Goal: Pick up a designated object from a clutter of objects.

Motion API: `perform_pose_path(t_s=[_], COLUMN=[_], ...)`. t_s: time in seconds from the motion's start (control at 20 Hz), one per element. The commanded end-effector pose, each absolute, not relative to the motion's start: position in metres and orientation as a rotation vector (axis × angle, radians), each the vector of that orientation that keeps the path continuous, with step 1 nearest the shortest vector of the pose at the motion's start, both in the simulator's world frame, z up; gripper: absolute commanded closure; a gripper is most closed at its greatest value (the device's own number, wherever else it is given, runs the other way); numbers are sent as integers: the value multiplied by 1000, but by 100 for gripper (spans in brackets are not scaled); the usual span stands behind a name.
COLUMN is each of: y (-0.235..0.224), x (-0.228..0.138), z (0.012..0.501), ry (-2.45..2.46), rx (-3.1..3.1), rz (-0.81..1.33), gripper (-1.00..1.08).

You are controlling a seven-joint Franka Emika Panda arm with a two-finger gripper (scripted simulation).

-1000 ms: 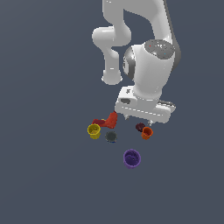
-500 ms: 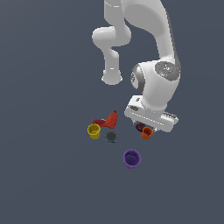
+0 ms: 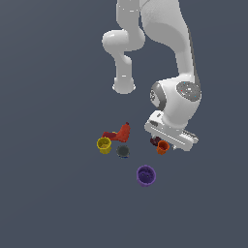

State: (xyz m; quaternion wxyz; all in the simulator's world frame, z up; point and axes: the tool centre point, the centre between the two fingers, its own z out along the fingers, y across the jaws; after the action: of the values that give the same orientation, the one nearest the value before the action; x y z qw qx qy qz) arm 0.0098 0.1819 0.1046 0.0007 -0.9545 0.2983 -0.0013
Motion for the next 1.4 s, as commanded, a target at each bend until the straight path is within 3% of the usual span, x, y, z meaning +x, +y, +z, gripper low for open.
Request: perform_pose_path(t_s=[0.0,1.35], y=[187,192], x=[7,3], z=[97,38], ry=[972,1014], rx=[-2986,-2973], rz=[-3,0], gripper=[-92,-92])
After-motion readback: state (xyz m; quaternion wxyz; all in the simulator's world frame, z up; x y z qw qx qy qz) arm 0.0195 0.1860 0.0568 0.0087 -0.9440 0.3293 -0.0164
